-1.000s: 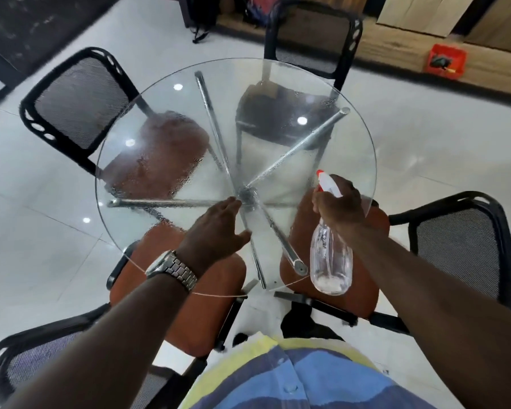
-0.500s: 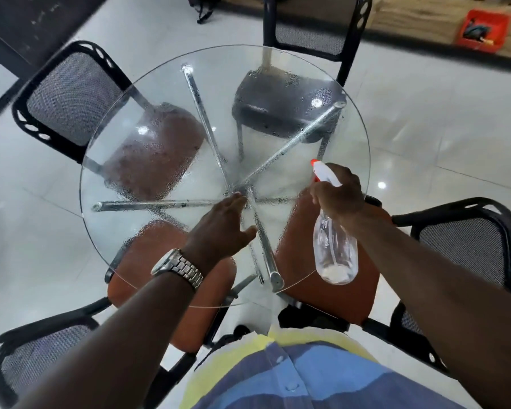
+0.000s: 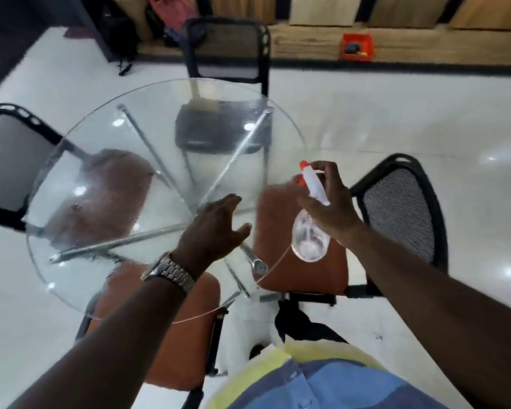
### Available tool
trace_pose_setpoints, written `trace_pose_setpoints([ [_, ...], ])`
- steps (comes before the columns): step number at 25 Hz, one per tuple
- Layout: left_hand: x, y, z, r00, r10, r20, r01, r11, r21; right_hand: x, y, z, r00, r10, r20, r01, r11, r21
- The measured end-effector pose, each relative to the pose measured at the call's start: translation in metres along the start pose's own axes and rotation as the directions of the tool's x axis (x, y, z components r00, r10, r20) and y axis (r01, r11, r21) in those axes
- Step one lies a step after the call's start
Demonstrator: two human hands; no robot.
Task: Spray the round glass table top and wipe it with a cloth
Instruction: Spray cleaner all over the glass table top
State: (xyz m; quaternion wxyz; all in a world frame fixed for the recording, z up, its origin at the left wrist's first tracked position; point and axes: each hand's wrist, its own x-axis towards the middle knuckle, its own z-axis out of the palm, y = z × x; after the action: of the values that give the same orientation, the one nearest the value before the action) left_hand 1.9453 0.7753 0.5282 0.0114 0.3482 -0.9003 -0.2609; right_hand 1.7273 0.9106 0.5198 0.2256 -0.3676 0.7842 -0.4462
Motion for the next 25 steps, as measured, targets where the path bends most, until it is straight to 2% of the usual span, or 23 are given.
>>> trace_pose_setpoints([
  [3,0.004,0.044,-0.004,0.99,0.14,-0.026,-0.14,0.99,0.024,-0.039,0.002,-0.047,0.982,0.033,-0.184,-0.031,0.999,0.017],
  [5,0.016,0.09,-0.004,0.964,0.265,0.003,-0.265,0.963,0.045,-0.064,0.003,-0.096,0.955,0.002,-0.295,-0.012,0.999,-0.032],
  [8,0.039,0.167,-0.004,0.9,0.436,0.016,-0.436,0.898,0.058,-0.093,0.006,-0.176,0.913,0.016,-0.408,-0.026,0.999,-0.019],
  [13,0.086,0.295,0.012,0.792,0.608,0.05,-0.61,0.788,0.076,-0.116,0.031,-0.303,0.827,0.063,-0.558,-0.019,0.996,0.085],
  [16,0.124,0.381,0.042,0.737,0.674,0.05,-0.676,0.732,0.084,-0.119,0.066,-0.388,0.76,0.08,-0.645,0.042,0.984,0.171],
  [19,0.165,0.468,0.088,0.712,0.697,0.083,-0.702,0.709,0.065,-0.114,0.111,-0.466,0.721,0.092,-0.686,0.112,0.962,0.247],
  [23,0.224,0.573,0.155,0.752,0.653,0.095,-0.654,0.756,-0.021,-0.082,0.184,-0.556,0.589,0.167,-0.791,0.157,0.936,0.314],
  [25,0.254,0.616,0.182,0.762,0.639,0.101,-0.64,0.768,-0.031,-0.058,0.218,-0.597,0.587,0.182,-0.789,0.122,0.943,0.308],
])
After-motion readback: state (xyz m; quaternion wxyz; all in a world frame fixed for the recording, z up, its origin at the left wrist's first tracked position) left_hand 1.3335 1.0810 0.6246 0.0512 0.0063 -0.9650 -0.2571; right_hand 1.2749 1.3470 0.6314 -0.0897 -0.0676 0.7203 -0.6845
